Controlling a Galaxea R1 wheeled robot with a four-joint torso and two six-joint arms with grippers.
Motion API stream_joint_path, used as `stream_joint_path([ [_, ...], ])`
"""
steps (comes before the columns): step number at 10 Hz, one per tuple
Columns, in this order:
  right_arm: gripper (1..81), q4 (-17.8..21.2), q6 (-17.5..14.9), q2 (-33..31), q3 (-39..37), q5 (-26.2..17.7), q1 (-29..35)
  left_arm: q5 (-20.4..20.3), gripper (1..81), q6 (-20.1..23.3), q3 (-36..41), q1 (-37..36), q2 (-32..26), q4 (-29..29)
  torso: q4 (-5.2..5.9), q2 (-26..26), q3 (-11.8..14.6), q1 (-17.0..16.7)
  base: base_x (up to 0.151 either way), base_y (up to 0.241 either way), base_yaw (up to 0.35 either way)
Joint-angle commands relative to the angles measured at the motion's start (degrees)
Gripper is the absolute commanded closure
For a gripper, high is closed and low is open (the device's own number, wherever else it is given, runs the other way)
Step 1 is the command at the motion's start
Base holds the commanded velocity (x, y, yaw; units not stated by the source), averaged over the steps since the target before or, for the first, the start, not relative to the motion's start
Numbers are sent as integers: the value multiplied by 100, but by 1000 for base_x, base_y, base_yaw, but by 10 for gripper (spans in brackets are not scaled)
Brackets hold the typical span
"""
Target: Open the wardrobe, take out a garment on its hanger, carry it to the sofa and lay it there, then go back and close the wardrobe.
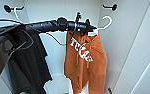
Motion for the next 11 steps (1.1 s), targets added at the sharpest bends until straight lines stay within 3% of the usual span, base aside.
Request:
stream_joint_path([
  [1,10,-26,-21,55,69,-313,174,-81,811,190,21,-1225,-58,31,0,0,0,0,-82,0,0],
  [8,10,-26,-21,64,69,-313,174,-168,811,190,294,-980,-102,22,0,0,0,0,-106,0,0],
  [9,10,-26,-21,64,69,-313,174,-316,811,199,441,-856,-94,22,0,0,0,0,-132,0,0],
  [11,10,-26,-21,55,69,-313,174,-1291,811,216,1100,-663,-129,117,0,-2,0,-2,-117,0,0],
])
